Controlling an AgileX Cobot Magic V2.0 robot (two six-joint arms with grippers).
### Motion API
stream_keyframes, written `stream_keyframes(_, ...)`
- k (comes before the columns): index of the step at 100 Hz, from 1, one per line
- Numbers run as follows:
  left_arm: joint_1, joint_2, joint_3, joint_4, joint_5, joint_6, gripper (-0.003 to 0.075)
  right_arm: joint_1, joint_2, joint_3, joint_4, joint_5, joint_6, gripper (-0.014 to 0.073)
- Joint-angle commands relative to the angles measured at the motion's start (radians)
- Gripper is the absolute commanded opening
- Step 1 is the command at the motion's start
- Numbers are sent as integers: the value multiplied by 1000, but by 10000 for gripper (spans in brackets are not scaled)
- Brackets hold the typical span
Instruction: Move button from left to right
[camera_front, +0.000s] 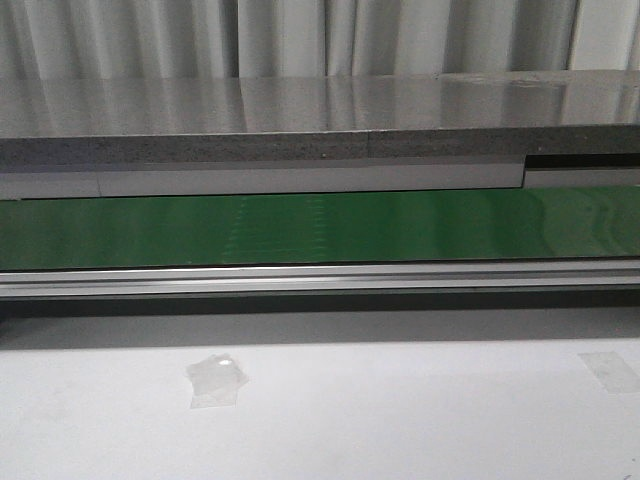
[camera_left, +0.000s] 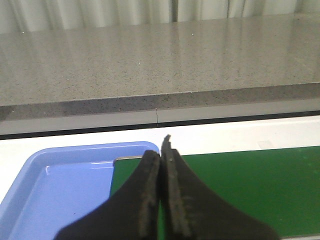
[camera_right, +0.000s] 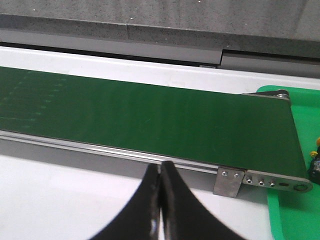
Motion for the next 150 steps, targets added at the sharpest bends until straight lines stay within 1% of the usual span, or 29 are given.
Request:
stream_keyframes(1,-9,2,-29,-17,-60,0,-20,0,6,-24,10,-78,-1,-68)
stream_keyframes(18,-9,2,-29,-17,-60,0,-20,0,6,-14,11,-130,10,-68)
stream_keyframes(24,-9,2,-29,-17,-60,0,-20,0,1,1,-11,-162,32,-68)
stream_keyframes(43,-9,2,-29,-17,-60,0,-20,0,-91,88,-187,-249,279,-68)
stream_keyframes(53,-9,2,-29,-17,-60,0,-20,0,-167,148,-226,-276,336,-68)
stream_keyframes(85,-9,2,-29,-17,-60,0,-20,0,-431,354,-227,-328,339,-68)
stream_keyframes(121,-9,2,-29,-17,-58,0,-20,9,-427,483,-235,-477,340,-68)
stream_keyframes(150,-9,2,-29,-17,-58,0,-20,9,-427,482,-235,-459,340,-68)
